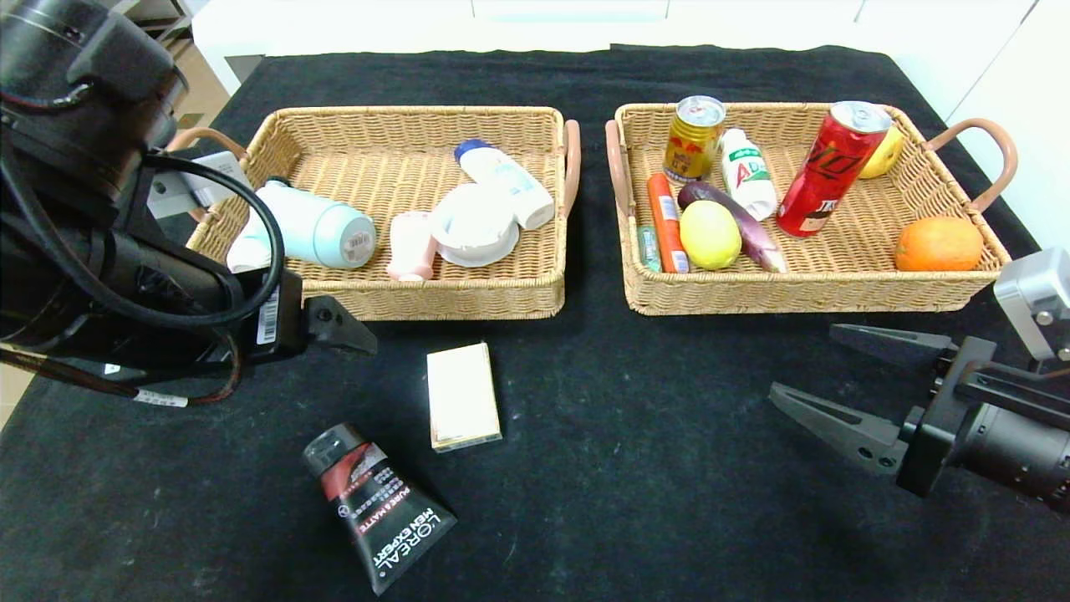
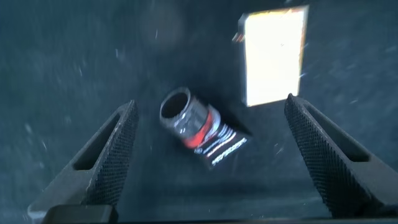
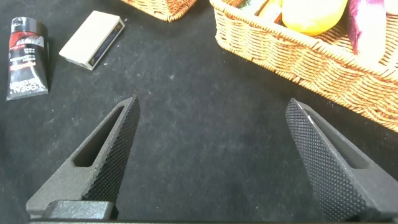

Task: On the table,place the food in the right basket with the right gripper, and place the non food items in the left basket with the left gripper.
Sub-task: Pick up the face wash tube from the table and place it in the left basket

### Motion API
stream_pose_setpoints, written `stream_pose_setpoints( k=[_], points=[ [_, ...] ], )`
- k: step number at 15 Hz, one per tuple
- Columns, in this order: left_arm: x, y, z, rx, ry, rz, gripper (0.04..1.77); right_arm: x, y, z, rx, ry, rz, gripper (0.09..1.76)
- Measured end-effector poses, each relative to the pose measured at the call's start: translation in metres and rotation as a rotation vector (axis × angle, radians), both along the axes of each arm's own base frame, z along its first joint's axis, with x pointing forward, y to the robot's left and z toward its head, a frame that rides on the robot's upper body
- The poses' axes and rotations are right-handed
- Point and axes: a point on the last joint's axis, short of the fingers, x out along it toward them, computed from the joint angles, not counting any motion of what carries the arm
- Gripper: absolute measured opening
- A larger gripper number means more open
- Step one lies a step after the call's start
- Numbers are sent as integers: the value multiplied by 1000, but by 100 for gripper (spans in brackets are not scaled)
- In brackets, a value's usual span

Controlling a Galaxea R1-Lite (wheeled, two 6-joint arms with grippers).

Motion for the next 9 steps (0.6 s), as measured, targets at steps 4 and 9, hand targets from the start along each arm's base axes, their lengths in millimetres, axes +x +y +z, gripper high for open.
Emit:
stream_pose_setpoints(
  k=[4, 9],
  points=[
    [-6, -10, -21, 5, 80, 18, 170, 0, 0, 0, 0, 1, 0, 171],
    [-14, -13, -47, 34, 162, 7, 171, 0, 0, 0, -1, 2, 0, 171]
  ],
)
